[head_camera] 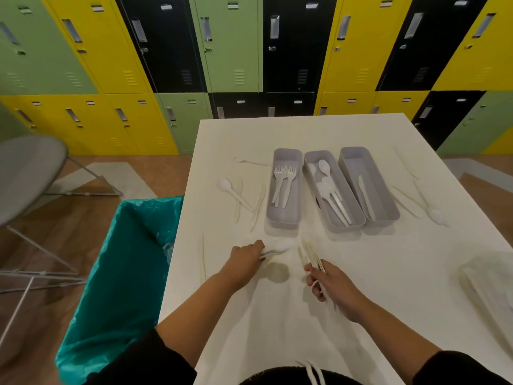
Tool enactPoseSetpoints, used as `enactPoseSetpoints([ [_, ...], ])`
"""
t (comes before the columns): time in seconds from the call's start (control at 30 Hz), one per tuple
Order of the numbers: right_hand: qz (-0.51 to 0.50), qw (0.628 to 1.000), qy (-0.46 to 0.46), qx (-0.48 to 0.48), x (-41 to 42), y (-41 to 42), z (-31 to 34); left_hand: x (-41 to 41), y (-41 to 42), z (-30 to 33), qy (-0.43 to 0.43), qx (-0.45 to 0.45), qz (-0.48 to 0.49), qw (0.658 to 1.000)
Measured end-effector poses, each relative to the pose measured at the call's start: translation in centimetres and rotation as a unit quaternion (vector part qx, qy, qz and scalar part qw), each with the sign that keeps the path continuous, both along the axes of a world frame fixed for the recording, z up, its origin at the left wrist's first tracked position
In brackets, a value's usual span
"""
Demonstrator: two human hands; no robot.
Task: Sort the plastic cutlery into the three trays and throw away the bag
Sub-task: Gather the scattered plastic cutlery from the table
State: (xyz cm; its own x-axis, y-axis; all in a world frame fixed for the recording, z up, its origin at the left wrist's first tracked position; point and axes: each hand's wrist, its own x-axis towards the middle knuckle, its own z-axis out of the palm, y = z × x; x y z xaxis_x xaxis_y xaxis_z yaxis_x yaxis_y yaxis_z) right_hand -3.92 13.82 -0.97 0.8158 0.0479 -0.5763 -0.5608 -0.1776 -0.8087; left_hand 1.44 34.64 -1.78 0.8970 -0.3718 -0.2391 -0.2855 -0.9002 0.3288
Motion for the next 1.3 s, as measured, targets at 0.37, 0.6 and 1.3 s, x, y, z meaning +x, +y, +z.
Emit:
enactPoseSetpoints([
  [0.37, 0.112, 0.993, -0.014, -0.039, 2.0, 0.9, 0.1, -0.5, 3.8, 1.8, -0.013, -0.121, 0.383, 0.916],
  [0.6, 0.138, 0.989, -0.013, -0.041, 2.9, 2.0, -0.2, -2.0, 6.3, -0.1, 0.049, -0.060, 0.489, 0.869],
  [1.3, 0.154, 0.987, -0.034, -0.033, 5.0, 4.4, 0.8, 5.6, 3.1, 1.8, 0.024, -0.169, 0.482, 0.859],
])
